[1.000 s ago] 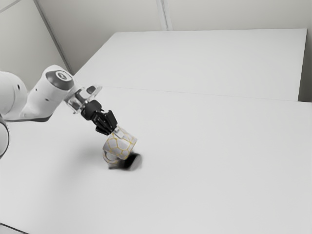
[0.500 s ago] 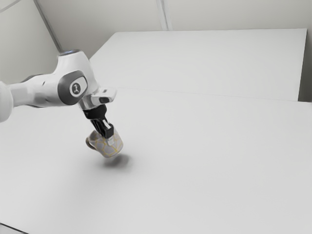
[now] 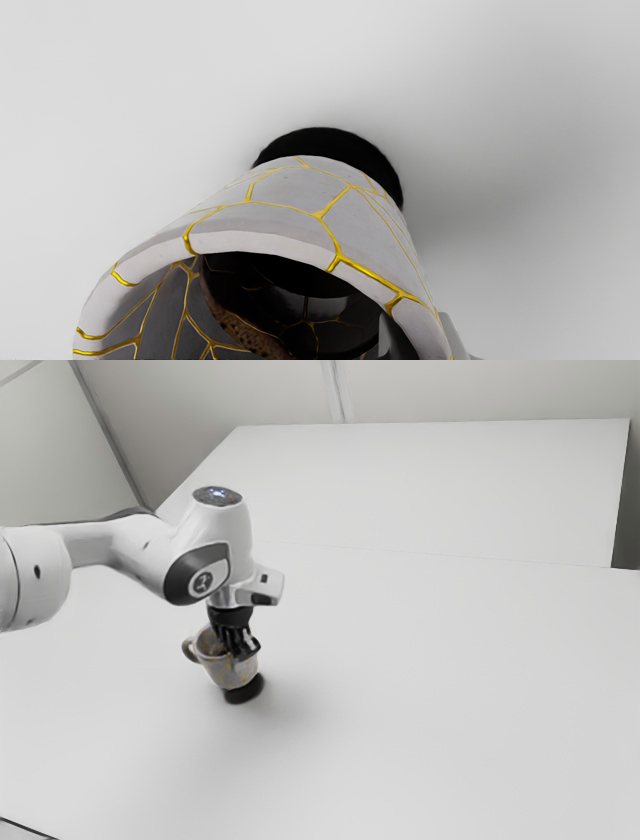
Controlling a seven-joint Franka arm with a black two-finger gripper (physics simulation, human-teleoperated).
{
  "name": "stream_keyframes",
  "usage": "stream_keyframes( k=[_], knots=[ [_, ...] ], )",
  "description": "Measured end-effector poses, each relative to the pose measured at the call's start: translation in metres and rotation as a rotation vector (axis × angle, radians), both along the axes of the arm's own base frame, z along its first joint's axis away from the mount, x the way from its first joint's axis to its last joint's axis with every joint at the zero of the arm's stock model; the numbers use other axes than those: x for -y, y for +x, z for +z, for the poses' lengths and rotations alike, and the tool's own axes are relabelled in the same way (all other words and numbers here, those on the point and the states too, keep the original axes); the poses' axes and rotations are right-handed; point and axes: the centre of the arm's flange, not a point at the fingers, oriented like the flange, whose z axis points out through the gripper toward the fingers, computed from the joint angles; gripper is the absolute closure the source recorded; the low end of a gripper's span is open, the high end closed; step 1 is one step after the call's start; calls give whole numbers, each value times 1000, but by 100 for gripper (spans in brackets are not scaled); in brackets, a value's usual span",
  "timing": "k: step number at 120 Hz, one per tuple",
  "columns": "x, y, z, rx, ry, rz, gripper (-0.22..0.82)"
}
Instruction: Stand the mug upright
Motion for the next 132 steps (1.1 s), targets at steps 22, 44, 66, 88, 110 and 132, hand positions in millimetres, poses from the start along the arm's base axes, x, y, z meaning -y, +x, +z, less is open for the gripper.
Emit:
stream_keyframes(
  k=[22,44,66,88,110,132],
  knots=[
    [2,6,-18,3,17,64,78],
    [9,11,-23,24,13,111,78],
    [11,20,-36,37,7,157,78],
    [14,21,-42,42,-1,189,70],
    [14,22,-33,60,-20,223,35],
    [15,47,23,152,-50,254,19]
  ],
)
